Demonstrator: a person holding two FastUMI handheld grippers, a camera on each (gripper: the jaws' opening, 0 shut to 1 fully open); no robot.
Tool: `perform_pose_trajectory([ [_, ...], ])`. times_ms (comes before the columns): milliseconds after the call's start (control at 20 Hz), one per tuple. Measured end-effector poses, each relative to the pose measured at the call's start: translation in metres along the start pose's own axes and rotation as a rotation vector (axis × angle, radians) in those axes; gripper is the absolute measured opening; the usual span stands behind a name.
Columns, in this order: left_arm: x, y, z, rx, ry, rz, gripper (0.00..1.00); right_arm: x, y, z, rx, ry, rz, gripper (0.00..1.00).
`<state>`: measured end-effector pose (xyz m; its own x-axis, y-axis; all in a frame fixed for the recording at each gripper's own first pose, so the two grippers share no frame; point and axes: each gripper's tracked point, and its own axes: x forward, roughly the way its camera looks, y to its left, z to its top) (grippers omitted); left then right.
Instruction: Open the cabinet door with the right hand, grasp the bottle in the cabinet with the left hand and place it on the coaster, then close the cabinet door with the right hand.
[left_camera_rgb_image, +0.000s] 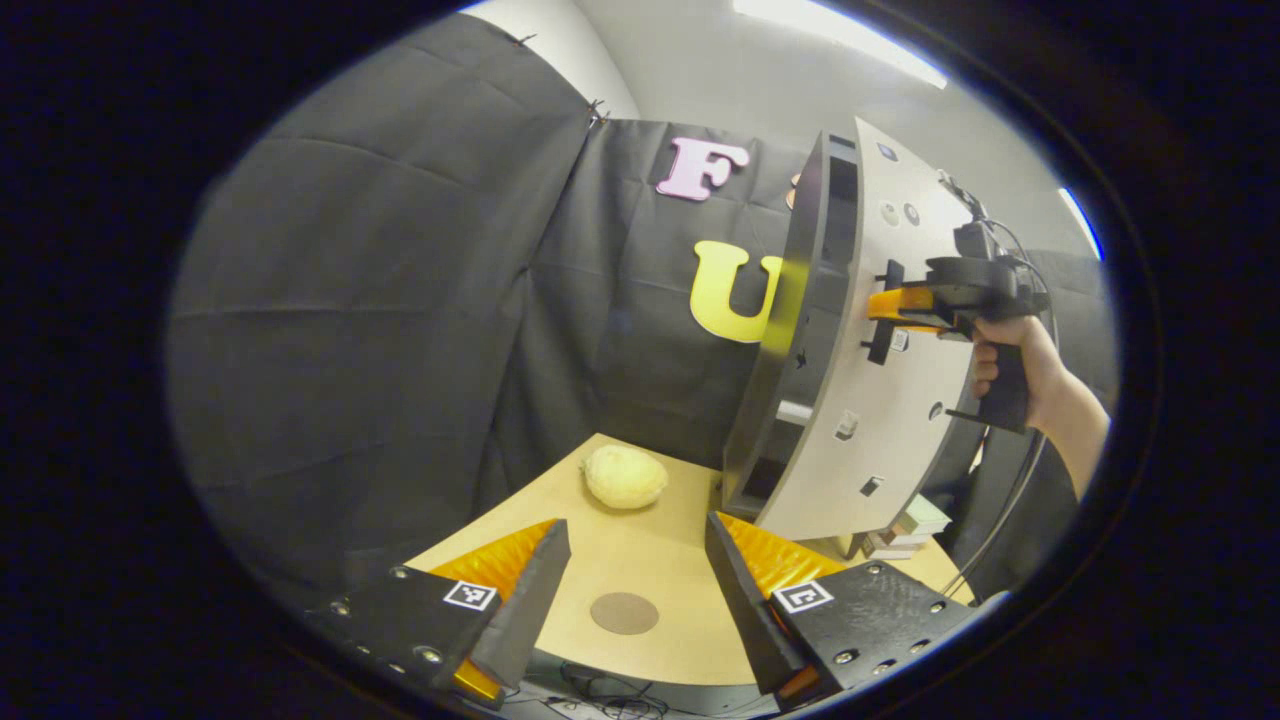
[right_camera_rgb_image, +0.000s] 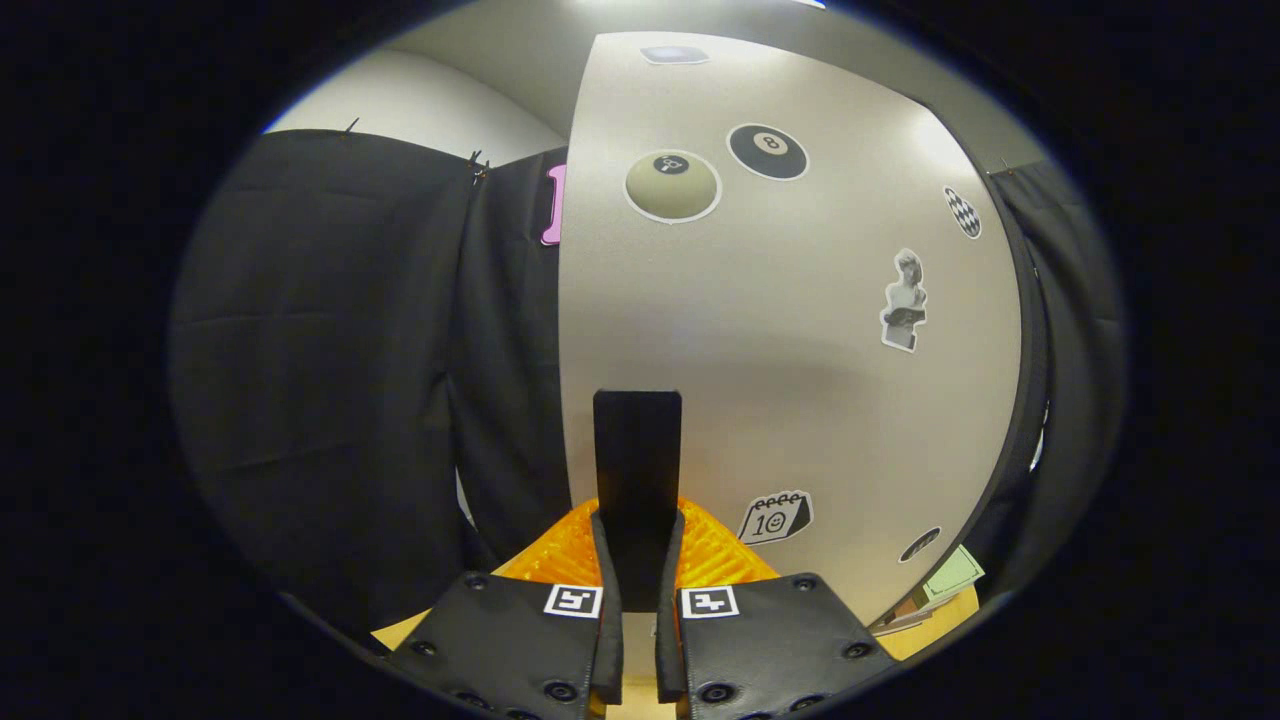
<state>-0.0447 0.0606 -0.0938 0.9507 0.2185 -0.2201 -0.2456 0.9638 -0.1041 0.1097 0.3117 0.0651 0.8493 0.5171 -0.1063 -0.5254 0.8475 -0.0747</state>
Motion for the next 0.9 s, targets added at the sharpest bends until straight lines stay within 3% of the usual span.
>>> perform_pose_trajectory([
  [200, -0.009, -0.022, 0.004, -0.010, -0.017, 0.024, 0.82, -0.017, -0.022, -0.003, 0.038, -0.016, 0.062, 0.15],
  [500, -0.034, -0.093, 0.010, 0.022, -0.056, 0.036, 0.84, -0.035, -0.054, -0.006, 0.048, -0.005, 0.171, 0.15],
  [900, -0.058, -0.156, 0.015, 0.047, -0.092, 0.074, 0.82, -0.064, -0.067, -0.010, 0.046, -0.012, 0.277, 0.15],
])
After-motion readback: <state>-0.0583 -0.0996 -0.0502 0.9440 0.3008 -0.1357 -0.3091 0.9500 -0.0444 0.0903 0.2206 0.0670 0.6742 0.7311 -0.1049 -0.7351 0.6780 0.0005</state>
